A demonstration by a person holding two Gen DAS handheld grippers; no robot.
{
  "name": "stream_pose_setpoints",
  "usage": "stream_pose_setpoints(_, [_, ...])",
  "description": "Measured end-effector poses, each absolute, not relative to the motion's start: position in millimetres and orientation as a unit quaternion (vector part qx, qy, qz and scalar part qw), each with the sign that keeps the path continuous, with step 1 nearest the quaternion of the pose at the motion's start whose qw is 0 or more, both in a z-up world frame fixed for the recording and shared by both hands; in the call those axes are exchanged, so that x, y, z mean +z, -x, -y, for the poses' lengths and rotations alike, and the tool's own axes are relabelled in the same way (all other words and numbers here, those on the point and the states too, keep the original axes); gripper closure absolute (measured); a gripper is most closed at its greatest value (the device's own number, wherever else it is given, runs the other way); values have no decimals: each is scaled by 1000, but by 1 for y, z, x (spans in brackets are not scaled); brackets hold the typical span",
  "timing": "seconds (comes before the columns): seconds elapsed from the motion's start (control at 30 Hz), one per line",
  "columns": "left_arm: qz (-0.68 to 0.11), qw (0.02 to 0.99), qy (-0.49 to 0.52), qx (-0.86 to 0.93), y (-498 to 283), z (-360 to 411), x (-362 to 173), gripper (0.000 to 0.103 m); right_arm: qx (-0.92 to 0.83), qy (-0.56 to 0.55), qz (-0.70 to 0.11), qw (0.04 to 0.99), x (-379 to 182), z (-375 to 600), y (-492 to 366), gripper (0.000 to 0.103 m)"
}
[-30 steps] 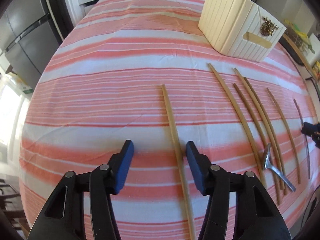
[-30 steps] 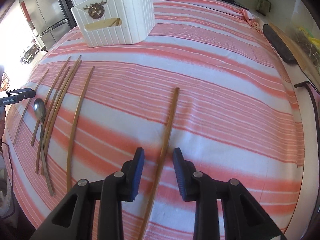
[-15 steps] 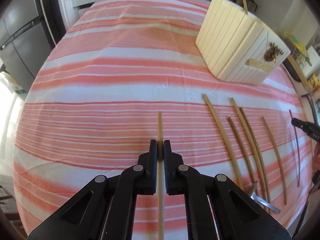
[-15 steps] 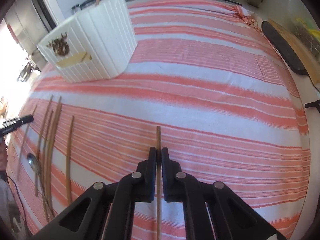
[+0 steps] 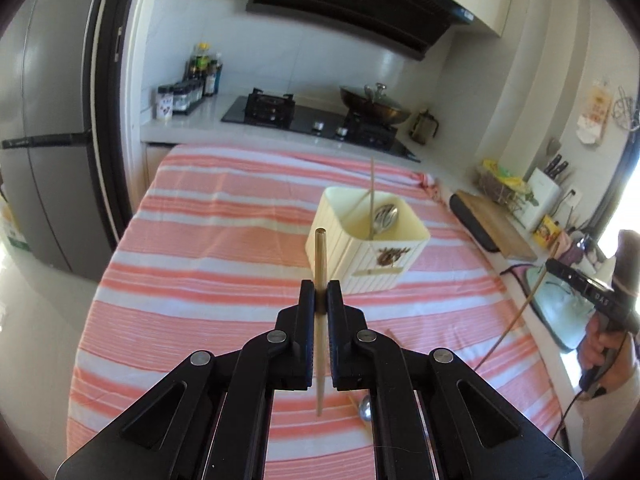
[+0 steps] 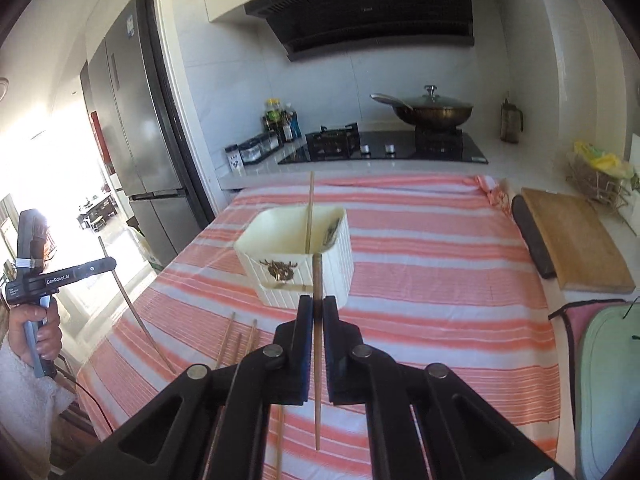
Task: Organize utensils
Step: 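Lift both chopsticks into the white holder while both grippers open to drop them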
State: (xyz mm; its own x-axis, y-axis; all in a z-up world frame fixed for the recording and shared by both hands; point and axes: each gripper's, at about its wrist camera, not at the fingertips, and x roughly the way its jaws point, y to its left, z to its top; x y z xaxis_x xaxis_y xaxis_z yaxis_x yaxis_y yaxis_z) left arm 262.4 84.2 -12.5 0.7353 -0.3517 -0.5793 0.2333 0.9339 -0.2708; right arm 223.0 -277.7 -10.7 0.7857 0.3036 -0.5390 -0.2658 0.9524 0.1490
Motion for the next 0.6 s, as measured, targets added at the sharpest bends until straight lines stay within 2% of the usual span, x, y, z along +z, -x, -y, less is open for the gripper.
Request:
stream_pose_setpoints(0.37, [-196,959,105,-177,-296,-63,86,99,117,-7,-154,981,67,260,-274,98])
stream_pose_setpoints(0.5, [-153,973,76,-155,-326,-31,92,99,104,-18,-102,989,87,249,-306,98])
stream_pose_setpoints(0.6, [-174,973,52,-143,-361,-6,78,99,99,-43,-85,991,84,240,-331,98])
